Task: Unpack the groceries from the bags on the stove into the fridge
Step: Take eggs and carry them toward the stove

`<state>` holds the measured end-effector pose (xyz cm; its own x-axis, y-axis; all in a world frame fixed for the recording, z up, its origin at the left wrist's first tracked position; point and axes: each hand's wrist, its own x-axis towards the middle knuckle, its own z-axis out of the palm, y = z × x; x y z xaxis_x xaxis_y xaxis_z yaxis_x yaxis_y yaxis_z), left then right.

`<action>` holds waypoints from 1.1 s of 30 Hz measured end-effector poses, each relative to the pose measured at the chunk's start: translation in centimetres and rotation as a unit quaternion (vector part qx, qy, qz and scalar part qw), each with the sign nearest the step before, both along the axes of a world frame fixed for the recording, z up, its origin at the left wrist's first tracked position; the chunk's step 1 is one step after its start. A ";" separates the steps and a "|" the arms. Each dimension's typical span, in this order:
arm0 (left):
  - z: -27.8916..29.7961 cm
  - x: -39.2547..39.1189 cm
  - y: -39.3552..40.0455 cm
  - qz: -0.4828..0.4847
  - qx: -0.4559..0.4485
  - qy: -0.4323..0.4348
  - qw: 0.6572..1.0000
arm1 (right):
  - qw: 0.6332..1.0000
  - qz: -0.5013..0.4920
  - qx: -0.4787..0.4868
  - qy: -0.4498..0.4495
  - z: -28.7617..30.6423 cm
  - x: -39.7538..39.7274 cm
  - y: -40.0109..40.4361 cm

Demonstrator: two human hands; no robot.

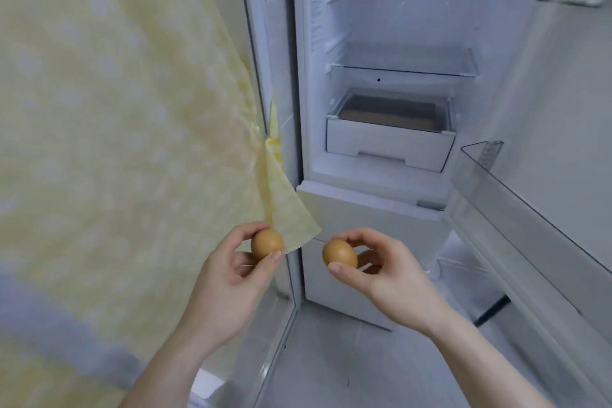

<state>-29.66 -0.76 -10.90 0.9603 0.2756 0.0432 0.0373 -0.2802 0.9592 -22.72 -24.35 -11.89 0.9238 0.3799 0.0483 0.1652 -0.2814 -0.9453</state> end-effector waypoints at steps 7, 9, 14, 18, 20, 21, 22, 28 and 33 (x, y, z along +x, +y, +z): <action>1.5 11.9 -0.7 -0.106 -0.025 -0.032 0.994 | 0.993 -0.114 -0.006 -0.021 1.7 5.6 -0.8; 2.0 15.3 -1.2 -0.135 -0.026 -0.039 0.990 | 0.989 -0.143 -0.008 -0.023 2.4 7.2 -1.1; 2.8 22.3 -3.8 -0.200 -0.030 -0.046 0.978 | 0.974 -0.225 0.009 -0.028 4.1 9.2 -3.0; 3.7 25.9 -7.1 -0.267 -0.031 -0.053 0.962 | 0.960 -0.277 0.001 -0.035 5.2 9.9 -5.3; 4.2 27.6 -8.8 -0.295 -0.031 -0.060 0.953 | 0.954 -0.298 -0.002 -0.043 5.8 10.5 -6.7; 4.4 28.4 -9.6 -0.305 -0.032 -0.065 0.950 | 0.951 -0.306 -0.004 -0.047 6.2 10.9 -7.4; 4.7 29.2 -10.4 -0.312 -0.036 -0.073 0.947 | 0.948 -0.313 -0.006 -0.054 6.6 11.2 -8.1; 7.0 32.9 -14.2 -0.357 -0.054 -0.122 0.924 | 0.937 -0.335 -0.007 -0.101 9.0 13.7 -11.0; 10.1 35.8 -16.6 -0.390 -0.063 -0.184 0.900 | 0.919 -0.364 -0.037 -0.148 11.8 15.4 -11.8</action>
<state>6.19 -17.39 -0.82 0.7903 -0.4514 0.4143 -0.4512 0.0286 0.8920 -7.34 -36.16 -0.11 0.8850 -0.3204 0.3379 0.1551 -0.4814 -0.8627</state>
